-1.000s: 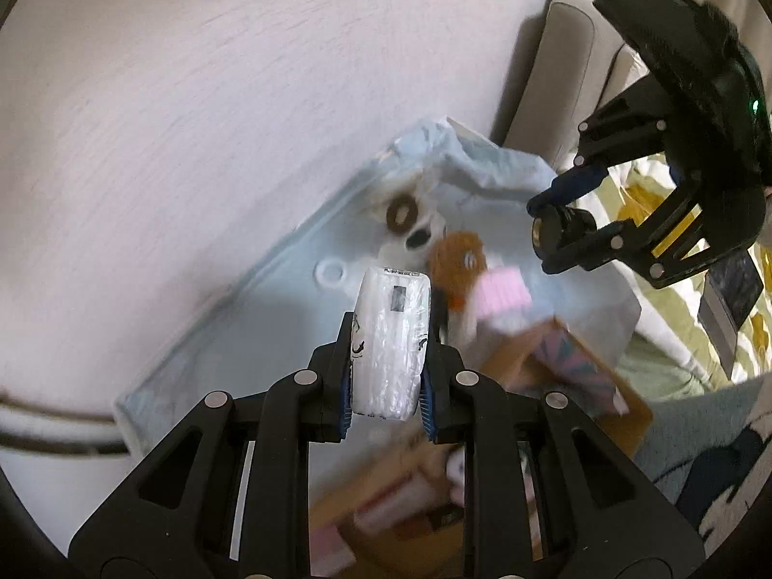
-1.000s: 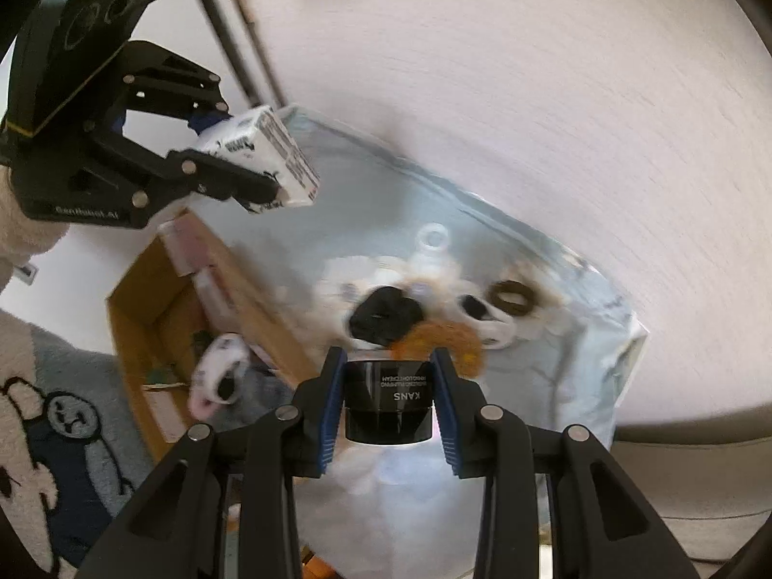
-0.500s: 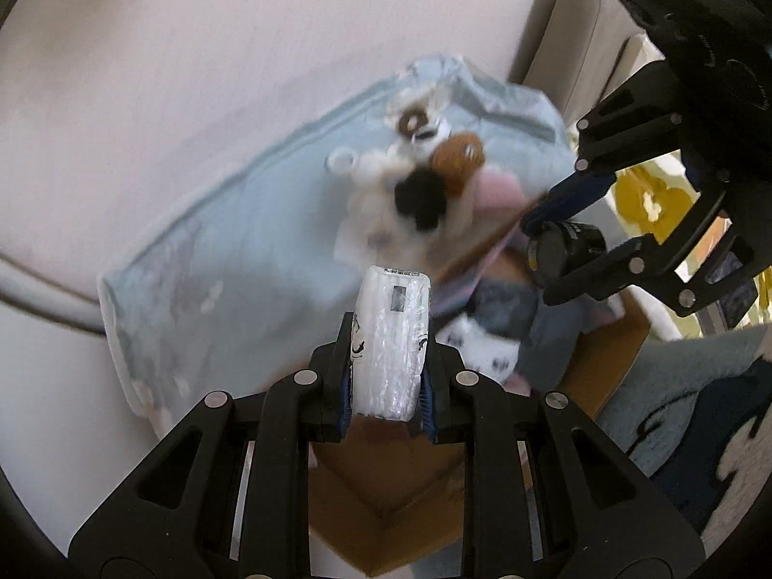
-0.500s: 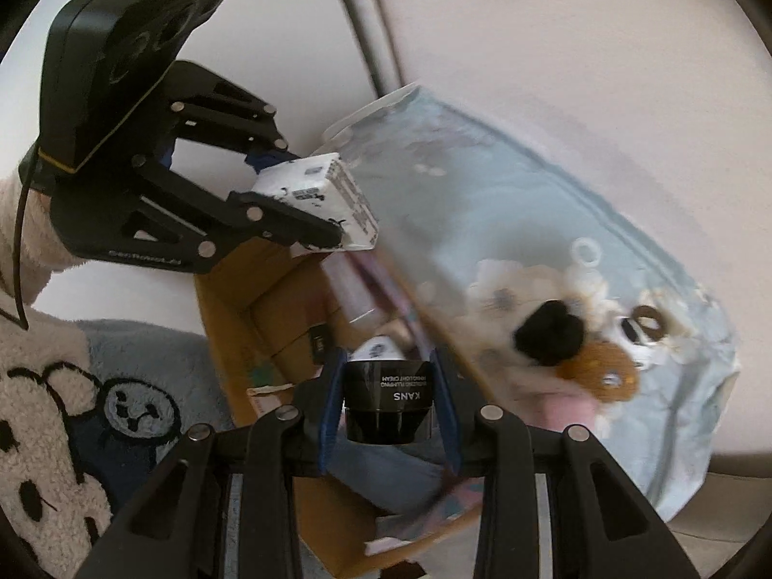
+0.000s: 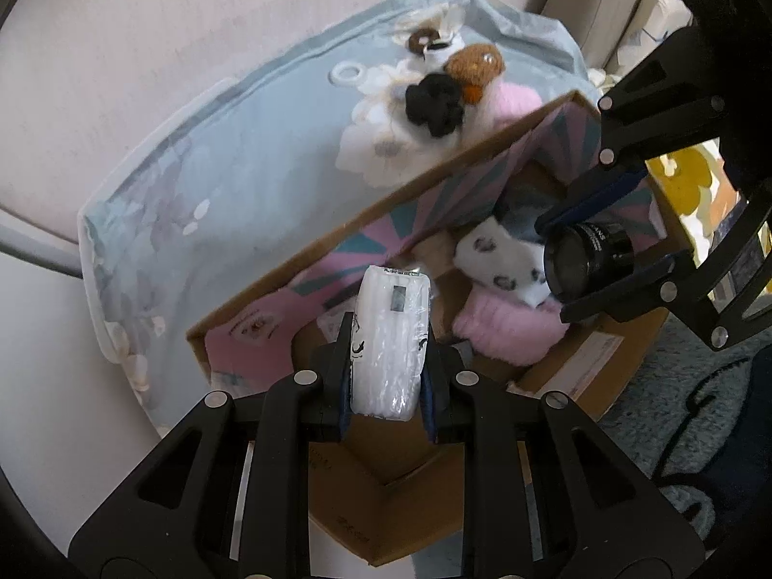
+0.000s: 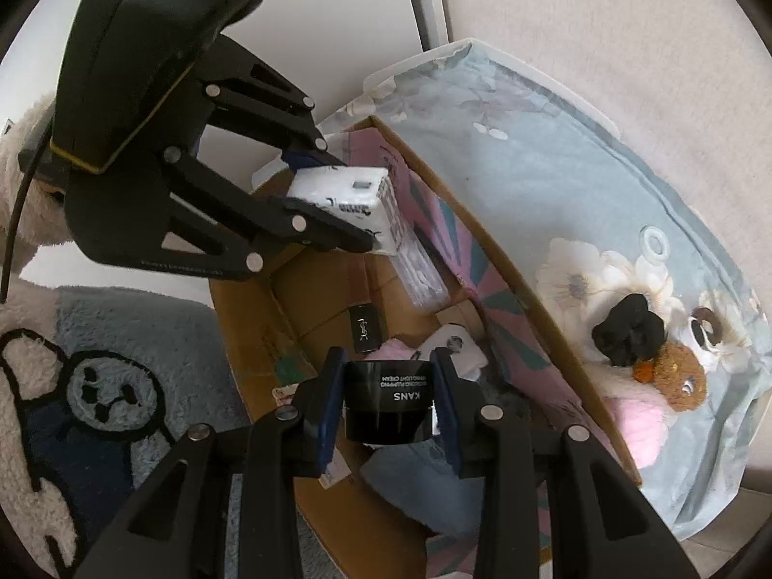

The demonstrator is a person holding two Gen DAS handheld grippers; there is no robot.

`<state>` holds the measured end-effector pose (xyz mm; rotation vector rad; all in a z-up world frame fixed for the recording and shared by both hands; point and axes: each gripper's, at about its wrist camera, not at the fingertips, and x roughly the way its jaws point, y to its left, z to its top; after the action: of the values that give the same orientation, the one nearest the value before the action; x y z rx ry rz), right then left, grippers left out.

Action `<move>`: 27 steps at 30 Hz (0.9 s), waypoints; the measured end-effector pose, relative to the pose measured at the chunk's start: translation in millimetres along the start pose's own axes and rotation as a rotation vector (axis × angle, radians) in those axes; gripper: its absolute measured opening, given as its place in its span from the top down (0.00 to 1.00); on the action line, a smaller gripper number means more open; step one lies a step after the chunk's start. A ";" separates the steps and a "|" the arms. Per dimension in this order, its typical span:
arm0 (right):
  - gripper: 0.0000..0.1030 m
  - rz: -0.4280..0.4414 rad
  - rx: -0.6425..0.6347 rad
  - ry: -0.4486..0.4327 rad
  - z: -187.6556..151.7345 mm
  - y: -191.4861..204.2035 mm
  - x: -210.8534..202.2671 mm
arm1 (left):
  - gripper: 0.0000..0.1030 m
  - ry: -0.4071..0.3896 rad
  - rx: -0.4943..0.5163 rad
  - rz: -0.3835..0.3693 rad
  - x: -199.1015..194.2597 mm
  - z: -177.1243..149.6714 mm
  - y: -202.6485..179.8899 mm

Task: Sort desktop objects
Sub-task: 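Carry the white box and lens cap into the cardboard box and release both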

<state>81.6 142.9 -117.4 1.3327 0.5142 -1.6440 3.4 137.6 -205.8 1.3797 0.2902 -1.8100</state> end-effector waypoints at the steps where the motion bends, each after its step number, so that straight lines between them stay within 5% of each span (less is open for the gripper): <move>1: 0.69 -0.003 0.002 0.002 0.3 0.5 1.8 | 0.81 0.006 0.005 0.003 2.6 -2.1 -0.1; 16: 0.69 -0.014 0.101 0.040 0.5 -2.4 17.1 | 0.81 0.074 -0.074 -0.029 14.3 -13.9 9.5; 18: 0.62 -0.014 0.131 0.051 1.0 -3.0 19.3 | 0.78 0.096 -0.101 -0.040 16.7 -14.5 10.0; 19: 0.47 -0.008 0.146 0.051 1.4 -3.2 19.0 | 0.68 0.091 -0.102 -0.041 15.7 -15.3 9.6; 21: 0.25 -0.015 0.179 0.046 1.2 -4.7 19.2 | 0.07 0.072 -0.120 -0.034 12.6 -16.4 9.6; 27: 0.08 -0.022 0.256 0.030 -2.6 -11.8 16.2 | 0.00 0.030 -0.172 -0.053 6.7 -21.1 13.7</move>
<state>73.3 144.3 -135.8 1.5438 0.3438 -1.7544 27.4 138.9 -215.6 1.2906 0.4907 -1.7643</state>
